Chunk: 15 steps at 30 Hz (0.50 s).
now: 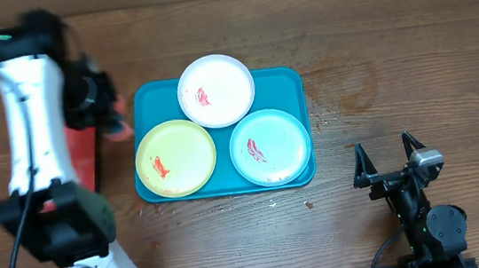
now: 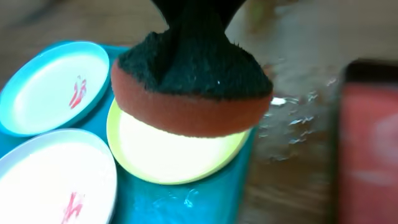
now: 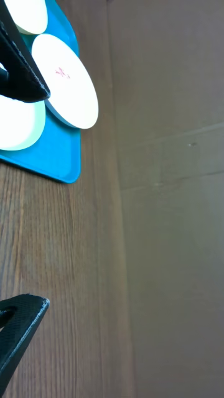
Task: Clean dirty plates on tray and stack at the side
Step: 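Lift the sponge and carry it onto the yellow plate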
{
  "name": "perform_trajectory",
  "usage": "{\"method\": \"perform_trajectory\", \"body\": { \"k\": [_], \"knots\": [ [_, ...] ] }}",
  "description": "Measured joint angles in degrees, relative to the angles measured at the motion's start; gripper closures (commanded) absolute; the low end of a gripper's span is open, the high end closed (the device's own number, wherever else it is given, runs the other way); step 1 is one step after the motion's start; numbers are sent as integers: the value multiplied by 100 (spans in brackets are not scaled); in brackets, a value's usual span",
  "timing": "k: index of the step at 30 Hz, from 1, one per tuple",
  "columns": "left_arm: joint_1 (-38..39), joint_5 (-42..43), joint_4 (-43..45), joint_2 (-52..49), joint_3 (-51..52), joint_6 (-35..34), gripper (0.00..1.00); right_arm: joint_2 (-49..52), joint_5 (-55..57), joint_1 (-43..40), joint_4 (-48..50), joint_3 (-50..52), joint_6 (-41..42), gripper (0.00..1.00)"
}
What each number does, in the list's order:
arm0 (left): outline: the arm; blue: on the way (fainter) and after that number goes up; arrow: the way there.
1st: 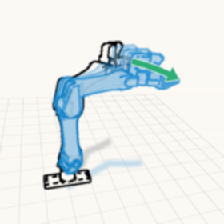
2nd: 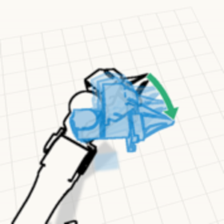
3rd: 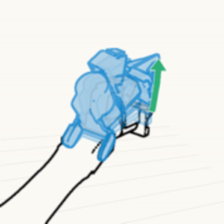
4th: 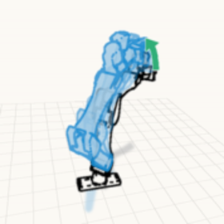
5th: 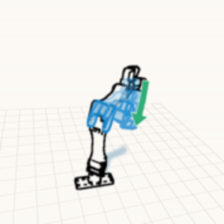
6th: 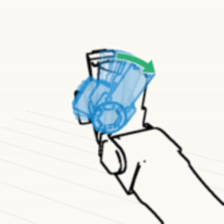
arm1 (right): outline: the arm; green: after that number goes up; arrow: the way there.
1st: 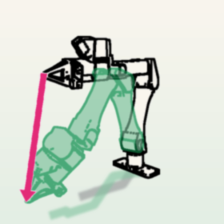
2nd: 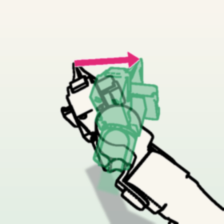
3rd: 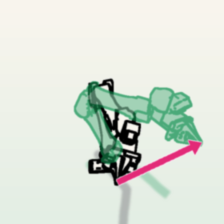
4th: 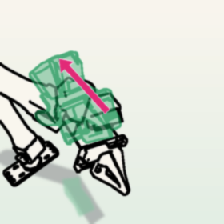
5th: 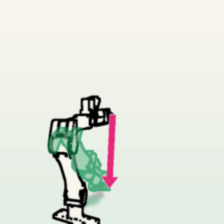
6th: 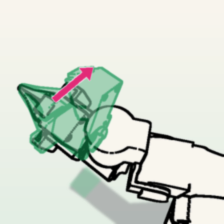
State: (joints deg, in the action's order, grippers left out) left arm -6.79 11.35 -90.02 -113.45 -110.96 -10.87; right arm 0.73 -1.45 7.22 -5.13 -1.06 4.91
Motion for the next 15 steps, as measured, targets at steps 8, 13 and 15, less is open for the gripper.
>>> {"method": "perform_trajectory", "body": {
  "k": [8, 13, 15],
  "knots": [
    [1034, 195, 1655, -26, 1705, 4, 96, 0, -2, 0, -7, 0, -4, 0],
    [1272, 203, 2151, -28, 2284, -361, 96, 0, 0, 0, 0, 0, -4, 0],
    [1281, 138, 2170, -28, 2411, -544, 90, 0, -2, 0, -2, 0, 0, 0]
  ]
}}
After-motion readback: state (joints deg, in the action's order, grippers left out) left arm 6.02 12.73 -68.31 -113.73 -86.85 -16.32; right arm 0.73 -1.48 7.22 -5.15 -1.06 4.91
